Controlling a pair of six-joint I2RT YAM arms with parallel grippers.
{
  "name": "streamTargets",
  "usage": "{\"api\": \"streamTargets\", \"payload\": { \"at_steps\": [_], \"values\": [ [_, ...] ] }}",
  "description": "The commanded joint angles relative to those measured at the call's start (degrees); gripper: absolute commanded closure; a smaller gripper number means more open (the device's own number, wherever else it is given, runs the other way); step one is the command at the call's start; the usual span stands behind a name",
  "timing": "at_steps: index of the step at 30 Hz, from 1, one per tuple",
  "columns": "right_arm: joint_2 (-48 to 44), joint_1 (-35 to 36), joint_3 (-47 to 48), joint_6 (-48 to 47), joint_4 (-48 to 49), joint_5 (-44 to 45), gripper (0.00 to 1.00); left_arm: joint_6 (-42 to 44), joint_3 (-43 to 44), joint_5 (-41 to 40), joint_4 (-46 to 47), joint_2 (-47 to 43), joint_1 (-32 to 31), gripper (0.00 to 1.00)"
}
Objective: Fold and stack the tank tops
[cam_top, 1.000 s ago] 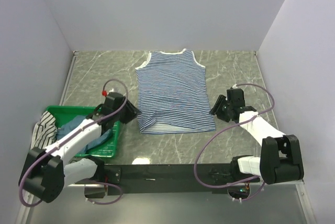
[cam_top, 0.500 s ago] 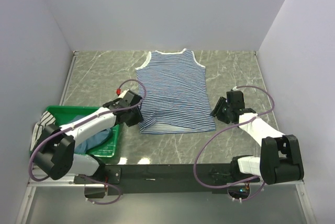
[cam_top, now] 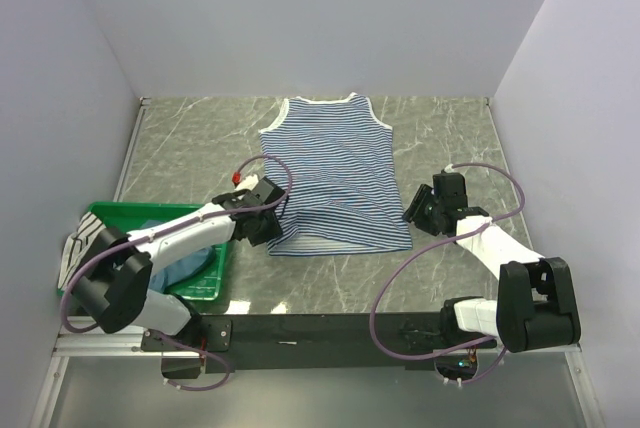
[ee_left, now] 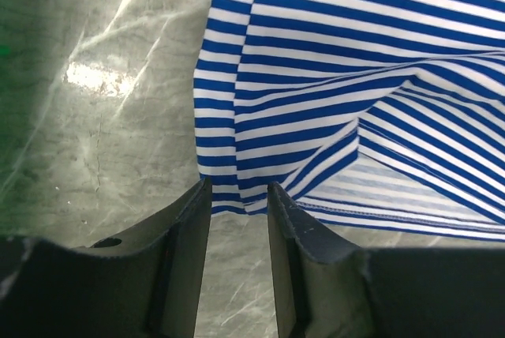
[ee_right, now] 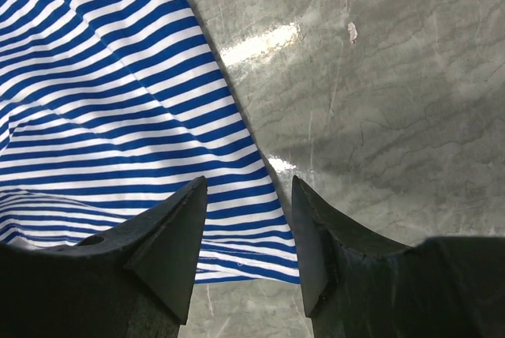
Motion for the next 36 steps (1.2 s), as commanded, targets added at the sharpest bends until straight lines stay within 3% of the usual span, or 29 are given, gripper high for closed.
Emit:
{"api": "streamTargets", "payload": {
  "at_steps": [1,13,19,23,36],
  "values": [
    [-0.6,0.1,0.7,-0.3,2.0,1.2,0.46,-2.3,2.3,-3.1,-1.4,1.3,-1.0,0.6],
    [0.4,0.1,0.5,-0.5,3.2,0.5,0.47,-3.1,3.4,-4.9,-0.2,6.6,-1.9,0.66],
    [0.8,0.1,0.7,-0.6,3.2,0.4,0.48,-3.4,3.6,-5.7,-0.6,6.6,-1.9,0.8],
    [0.7,0.1,0.4,-0.9,2.5,0.0,0.48,-3.6,4.7,-6.6,-3.0,4.7,-1.9,0.99],
    [-1.1,0.2,-0.7,-1.0,-4.4,-0.3,0.46,-5.5,8.6,-11.9,-10.2,-8.7,-1.8,0.99]
  ]
}}
